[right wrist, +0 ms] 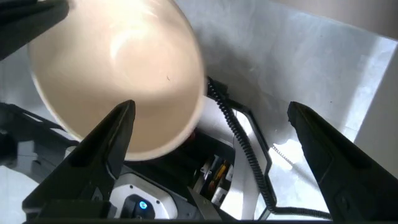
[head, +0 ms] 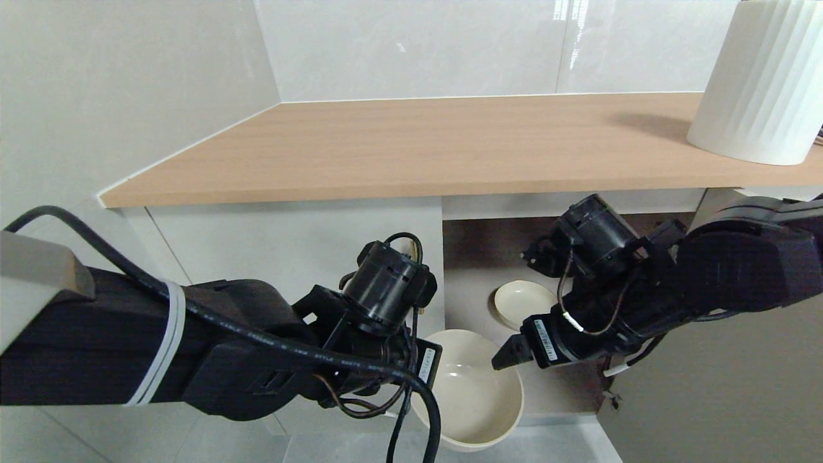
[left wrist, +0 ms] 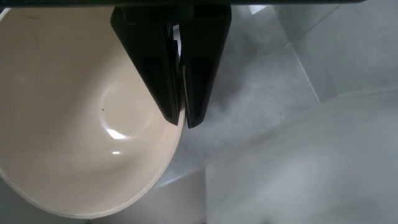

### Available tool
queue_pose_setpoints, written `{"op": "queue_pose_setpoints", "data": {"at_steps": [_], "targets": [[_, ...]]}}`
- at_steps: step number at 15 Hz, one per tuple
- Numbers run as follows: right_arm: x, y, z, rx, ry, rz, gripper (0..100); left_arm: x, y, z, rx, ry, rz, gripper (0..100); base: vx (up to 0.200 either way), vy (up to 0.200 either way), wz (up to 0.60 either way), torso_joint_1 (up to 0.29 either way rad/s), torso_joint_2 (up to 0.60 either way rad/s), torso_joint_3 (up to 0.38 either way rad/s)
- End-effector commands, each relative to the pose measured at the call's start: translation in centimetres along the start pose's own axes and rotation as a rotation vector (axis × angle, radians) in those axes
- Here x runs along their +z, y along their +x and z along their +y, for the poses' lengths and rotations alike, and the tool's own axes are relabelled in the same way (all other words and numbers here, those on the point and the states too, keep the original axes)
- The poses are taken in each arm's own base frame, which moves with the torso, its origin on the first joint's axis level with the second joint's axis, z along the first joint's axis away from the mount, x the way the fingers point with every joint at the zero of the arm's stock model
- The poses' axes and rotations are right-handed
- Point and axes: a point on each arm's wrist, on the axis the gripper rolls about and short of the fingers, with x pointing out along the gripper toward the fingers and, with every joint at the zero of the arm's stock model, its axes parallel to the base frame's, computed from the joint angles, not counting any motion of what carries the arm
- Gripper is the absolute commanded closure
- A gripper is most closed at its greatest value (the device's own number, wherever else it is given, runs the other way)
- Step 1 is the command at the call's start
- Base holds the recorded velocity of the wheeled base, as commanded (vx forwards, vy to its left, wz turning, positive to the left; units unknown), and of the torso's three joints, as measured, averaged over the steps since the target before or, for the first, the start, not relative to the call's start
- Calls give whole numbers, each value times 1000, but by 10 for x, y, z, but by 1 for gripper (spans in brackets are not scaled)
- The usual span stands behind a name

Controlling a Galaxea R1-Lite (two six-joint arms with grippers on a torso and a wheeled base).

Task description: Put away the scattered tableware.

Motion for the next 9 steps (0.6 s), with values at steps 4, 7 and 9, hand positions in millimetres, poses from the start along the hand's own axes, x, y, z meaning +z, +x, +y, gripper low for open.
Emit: {"op": "queue_pose_setpoints", "data": {"at_steps": [4, 7, 9], "targets": [[-1, 26, -2, -17, 11, 46, 0, -1, -7, -3, -12, 8, -9, 100, 0, 0, 0, 0, 0, 0], [-1, 26, -2, -17, 11, 46, 0, -1, -8, -4, -10, 9, -13, 100, 0, 0, 0, 0, 0, 0], [1, 29, -2, -13, 19, 35, 0, 0, -8, -3, 7, 8, -22, 100, 0, 0, 0, 0, 0, 0]]}}
